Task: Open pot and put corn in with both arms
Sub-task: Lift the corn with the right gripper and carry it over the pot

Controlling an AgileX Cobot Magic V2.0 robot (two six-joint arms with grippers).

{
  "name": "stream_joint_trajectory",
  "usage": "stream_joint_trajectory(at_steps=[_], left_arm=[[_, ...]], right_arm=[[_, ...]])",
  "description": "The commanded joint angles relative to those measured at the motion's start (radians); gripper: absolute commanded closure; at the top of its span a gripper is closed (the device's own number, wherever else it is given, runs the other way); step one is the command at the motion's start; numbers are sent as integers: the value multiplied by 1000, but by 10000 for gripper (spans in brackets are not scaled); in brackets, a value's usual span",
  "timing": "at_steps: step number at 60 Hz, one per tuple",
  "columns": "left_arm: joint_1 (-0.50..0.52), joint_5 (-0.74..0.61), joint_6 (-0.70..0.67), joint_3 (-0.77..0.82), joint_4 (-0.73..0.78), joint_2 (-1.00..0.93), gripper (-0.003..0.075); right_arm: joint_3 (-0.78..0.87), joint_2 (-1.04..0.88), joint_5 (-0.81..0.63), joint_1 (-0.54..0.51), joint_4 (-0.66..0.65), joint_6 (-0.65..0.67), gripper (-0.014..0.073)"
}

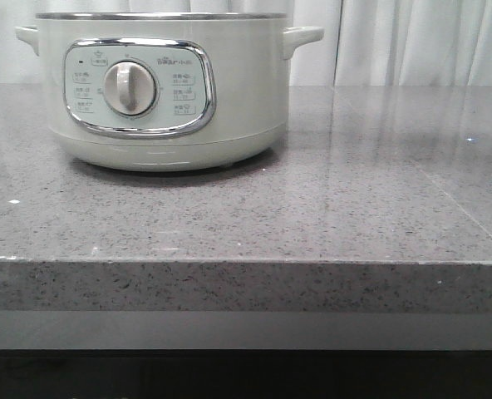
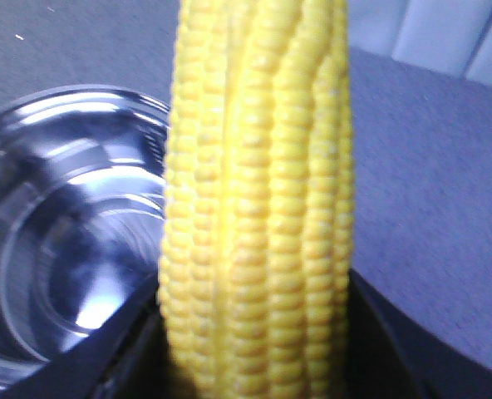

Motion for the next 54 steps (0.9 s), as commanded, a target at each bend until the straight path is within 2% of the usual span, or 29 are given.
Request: stream_joint_trajectory(at_steps=[1, 19, 49, 54], left_arm=[[0, -150, -7, -35, -5, -8, 499], [0, -150, -7, -35, -5, -8, 500], [0, -150, -7, -35, -5, -8, 500], [0, -150, -7, -35, -5, -8, 499]], right_arm=[[-31, -37, -151, 56, 11, -14, 262], [-30, 55, -315, 205, 11, -14, 262], [-30, 264, -242, 230, 10, -14, 258], [-31, 280, -221, 230, 10, -14, 220]])
